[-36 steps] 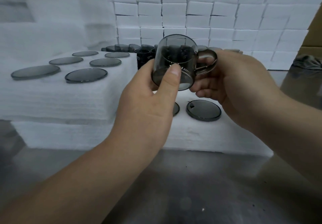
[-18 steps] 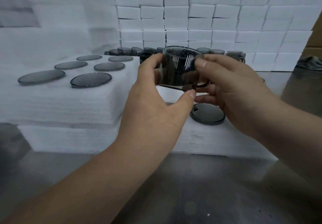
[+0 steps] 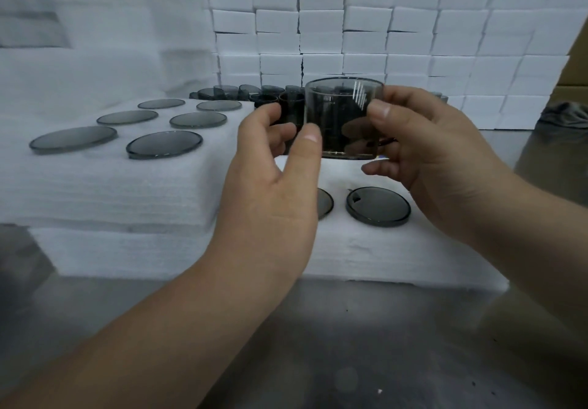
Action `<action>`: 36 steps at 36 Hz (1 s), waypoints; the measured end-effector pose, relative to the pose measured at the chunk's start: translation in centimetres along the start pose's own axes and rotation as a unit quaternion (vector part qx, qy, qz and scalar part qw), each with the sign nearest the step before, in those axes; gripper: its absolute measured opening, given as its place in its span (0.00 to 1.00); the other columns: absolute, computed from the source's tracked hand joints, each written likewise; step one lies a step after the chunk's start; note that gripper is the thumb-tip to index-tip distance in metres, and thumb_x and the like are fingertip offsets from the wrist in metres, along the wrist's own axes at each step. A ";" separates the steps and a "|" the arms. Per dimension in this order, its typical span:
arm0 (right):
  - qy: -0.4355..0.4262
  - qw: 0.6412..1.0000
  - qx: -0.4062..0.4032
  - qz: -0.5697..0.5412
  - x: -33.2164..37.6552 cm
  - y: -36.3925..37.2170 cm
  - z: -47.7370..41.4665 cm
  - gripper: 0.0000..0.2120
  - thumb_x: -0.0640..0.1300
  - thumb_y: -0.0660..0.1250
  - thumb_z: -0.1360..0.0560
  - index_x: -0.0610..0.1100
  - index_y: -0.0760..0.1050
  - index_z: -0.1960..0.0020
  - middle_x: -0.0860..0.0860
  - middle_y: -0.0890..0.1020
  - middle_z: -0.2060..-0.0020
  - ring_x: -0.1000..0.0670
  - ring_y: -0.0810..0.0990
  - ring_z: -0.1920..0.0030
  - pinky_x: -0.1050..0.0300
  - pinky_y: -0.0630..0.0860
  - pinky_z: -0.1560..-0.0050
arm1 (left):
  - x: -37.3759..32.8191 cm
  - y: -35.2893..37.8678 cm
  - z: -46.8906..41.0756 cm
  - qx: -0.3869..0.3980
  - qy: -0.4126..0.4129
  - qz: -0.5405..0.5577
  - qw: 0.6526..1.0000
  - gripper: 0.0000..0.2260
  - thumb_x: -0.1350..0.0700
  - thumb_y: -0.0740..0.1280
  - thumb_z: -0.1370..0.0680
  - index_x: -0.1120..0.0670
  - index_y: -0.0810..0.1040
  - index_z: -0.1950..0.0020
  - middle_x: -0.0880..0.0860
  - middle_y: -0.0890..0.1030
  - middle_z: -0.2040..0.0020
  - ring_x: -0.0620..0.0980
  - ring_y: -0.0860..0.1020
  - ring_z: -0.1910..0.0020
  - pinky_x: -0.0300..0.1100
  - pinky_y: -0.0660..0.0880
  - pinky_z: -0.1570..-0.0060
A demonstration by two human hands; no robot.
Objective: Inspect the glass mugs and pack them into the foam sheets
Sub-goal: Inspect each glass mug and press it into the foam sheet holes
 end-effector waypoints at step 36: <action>-0.063 0.988 0.003 0.141 0.6 0.7 0.7 0.08 0.52 0.65 0.35 0.53 0.78 0.58 0.55 0.82 0.66 0.55 0.80 0.62 0.58 0.77 0.60 | 0.2 -0.1 -0.1 0.004 0.034 -0.069 0.997 0.15 0.44 0.70 0.31 0.41 0.70 0.48 0.34 0.77 0.52 0.27 0.72 0.49 0.18 0.64 0.54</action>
Point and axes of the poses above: each hand's wrist, its own z-axis away from the middle knuckle, its own y-axis out of the palm, x = y × z, the point moved 3 cm from there along -z, towards the middle knuckle
